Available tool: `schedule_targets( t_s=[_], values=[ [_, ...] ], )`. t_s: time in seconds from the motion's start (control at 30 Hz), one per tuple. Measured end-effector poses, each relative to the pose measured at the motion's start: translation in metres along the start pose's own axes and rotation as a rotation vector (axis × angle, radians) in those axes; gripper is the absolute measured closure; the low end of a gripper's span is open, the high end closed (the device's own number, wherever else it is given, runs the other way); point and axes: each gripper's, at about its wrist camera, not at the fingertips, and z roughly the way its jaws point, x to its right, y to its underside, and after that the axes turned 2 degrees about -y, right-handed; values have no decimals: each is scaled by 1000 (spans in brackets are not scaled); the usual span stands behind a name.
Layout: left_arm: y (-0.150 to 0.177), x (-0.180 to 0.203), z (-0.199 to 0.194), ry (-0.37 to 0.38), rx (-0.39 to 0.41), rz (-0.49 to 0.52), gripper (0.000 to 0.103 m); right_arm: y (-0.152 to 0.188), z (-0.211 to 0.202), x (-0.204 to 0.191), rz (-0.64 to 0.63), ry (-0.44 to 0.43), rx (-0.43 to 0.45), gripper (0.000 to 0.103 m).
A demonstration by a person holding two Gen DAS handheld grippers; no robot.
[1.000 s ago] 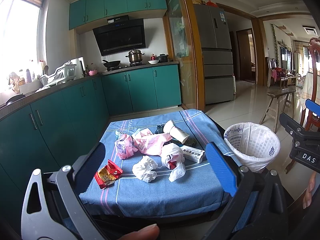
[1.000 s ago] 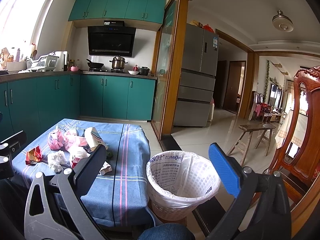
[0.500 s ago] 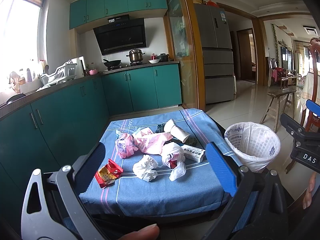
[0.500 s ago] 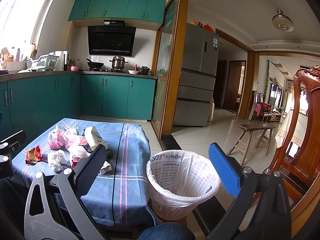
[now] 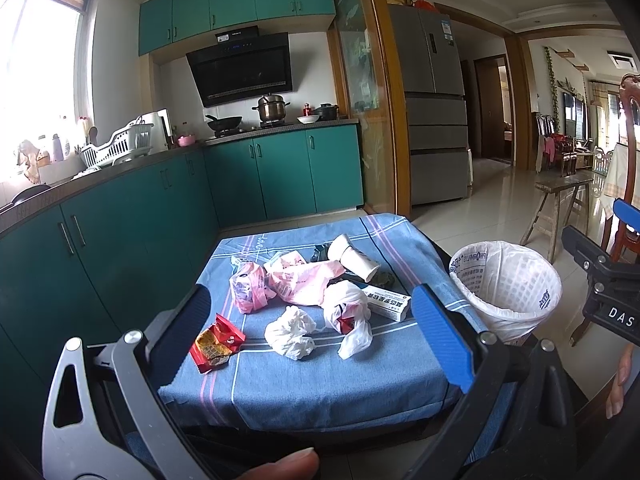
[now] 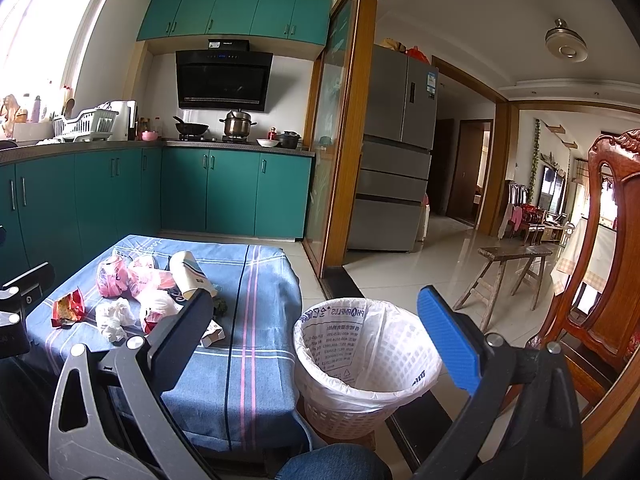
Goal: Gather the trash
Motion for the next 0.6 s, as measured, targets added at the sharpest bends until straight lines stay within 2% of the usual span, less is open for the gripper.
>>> schedule_targets(
  t_s=[0.6],
  values=[
    [6, -1, 15, 3, -33, -3, 3, 4, 8, -6, -5, -5, -23, 3]
  ],
)
